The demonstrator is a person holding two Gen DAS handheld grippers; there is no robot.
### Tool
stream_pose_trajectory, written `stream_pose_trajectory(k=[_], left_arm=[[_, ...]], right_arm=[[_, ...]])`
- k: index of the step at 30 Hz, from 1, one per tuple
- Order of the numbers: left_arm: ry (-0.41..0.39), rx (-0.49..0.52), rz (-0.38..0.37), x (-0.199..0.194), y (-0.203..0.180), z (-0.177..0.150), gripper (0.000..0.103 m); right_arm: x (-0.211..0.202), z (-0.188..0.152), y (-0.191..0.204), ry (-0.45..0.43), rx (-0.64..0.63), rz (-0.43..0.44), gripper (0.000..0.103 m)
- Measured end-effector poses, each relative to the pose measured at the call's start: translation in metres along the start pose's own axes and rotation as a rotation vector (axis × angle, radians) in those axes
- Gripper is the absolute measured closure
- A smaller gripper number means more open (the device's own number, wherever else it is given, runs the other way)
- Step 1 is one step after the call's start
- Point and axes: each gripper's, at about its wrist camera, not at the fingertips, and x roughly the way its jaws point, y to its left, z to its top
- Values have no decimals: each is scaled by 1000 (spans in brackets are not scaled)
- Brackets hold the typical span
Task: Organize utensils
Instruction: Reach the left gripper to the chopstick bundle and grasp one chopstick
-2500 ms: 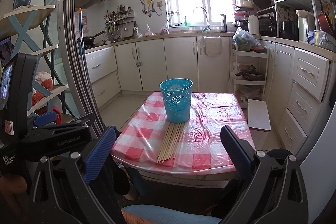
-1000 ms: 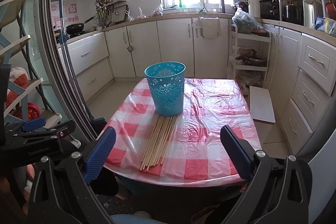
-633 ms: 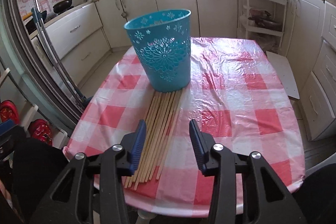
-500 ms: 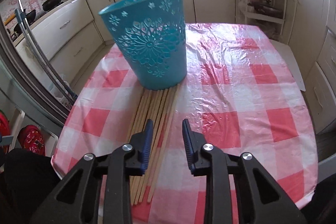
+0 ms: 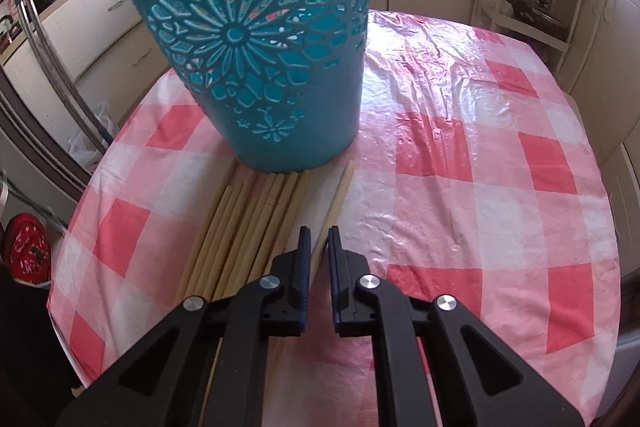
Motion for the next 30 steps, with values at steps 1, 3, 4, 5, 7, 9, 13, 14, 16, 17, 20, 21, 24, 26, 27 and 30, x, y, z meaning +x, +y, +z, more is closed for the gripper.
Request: stream_pose_trajectory(k=[1,3,4,5,7,9,13,14,16,17,20,21,24,26,27,30], left_arm=[[12,2,-4,9,-3,4,8],[51,1,-22,30,-10,11,8],[63,0,-22,38,-13,12,8],[74,7,-14,47,-18,15,8],[85,25,0,58,-25,18,8],[83,41,14,66,-34,21,8],[95,68,57,82,-45,25,10],[101,70,67,86,-46,26,10],[113,78,77,93,-48,27,11],[118,84,83,96,-48,28,12],[129,94,95,104,-48,27,13],[139,99,88,106,-48,27,13],[137,105,92,108,-48,29,14],[134,113,93,109,-50,33,17],[129,116,88,108,-50,35,23],[122,111,40,110,-50,39,46]], right_arm=[[0,0,0,14,-21,24,94],[-5,-4,-1,42,-52,55,95],[-5,-6,-3,50,-50,70,95],[-6,-9,-6,54,-37,93,95],[-10,-17,-17,53,-6,113,95],[-11,-22,-24,49,28,141,95],[-11,-20,-29,51,27,132,95],[-10,-18,-33,52,28,135,95],[-10,-17,-39,54,37,146,95],[-10,-17,-40,55,41,151,95],[-10,-16,-41,57,48,159,95],[-9,-16,-42,58,48,161,95],[-8,-16,-44,61,50,163,95],[-8,-15,-44,60,52,168,95],[-7,-15,-44,59,52,169,95],[-7,-14,-44,55,52,170,95]])
